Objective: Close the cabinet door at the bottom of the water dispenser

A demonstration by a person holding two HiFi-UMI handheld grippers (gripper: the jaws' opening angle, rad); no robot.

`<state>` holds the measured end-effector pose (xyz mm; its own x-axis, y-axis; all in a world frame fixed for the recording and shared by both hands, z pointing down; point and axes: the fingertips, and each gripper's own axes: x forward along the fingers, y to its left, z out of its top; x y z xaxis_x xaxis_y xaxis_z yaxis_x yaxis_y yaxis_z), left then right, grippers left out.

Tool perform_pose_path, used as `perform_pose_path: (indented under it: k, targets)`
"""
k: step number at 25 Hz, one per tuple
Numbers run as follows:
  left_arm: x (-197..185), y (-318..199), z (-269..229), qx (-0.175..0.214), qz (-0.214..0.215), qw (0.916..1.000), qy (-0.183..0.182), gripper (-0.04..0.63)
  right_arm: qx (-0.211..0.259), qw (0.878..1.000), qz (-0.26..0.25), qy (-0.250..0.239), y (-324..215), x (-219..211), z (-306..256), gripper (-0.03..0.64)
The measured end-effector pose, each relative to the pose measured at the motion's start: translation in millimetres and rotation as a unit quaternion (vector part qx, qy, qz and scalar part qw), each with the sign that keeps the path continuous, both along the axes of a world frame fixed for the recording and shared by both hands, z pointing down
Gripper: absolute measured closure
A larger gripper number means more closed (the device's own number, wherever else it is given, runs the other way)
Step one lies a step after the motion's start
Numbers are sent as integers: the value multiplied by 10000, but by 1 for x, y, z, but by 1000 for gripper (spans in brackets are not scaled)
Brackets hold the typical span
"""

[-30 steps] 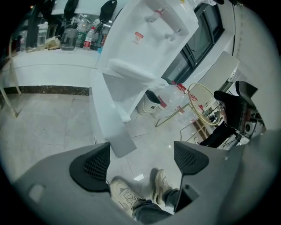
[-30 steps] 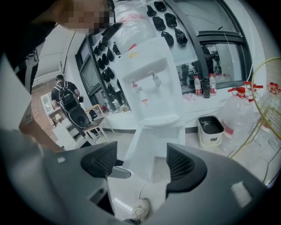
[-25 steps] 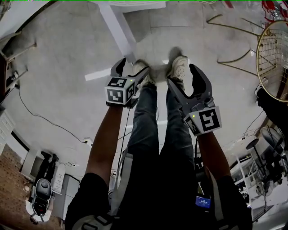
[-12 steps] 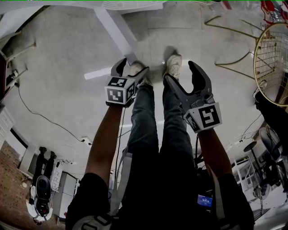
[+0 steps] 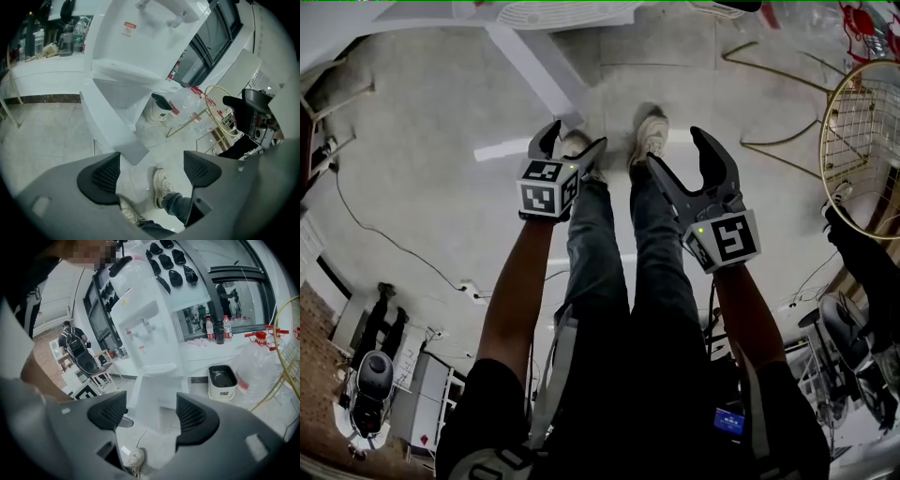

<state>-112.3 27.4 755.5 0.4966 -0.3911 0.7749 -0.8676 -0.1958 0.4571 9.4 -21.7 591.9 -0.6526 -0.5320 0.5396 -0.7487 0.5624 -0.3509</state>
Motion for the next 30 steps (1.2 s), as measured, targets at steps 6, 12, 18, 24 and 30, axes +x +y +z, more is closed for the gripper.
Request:
perform_pose_path:
  k: [6,12,18,24,30]
  targets:
    - [21,-16,1,84,65,9999,-61,169,-24,9999,110,6,-10,27,5,290]
    - [39,-30,-1,154,213,9996,-101,169,-64,9995,302,-23,-13,48,9,291]
    - [52,-43,-2,154,292,9994,-60,170,-120,9989,440,-55,-16,60,14,293]
    - [64,-55,-2,176,339,9993,-45,171,-145,9985,512,-96,-23,68,17,294]
    - [73,-66,-1,190,320,9993,-13,172,-152,9985,526,-45,-30,83,26,295]
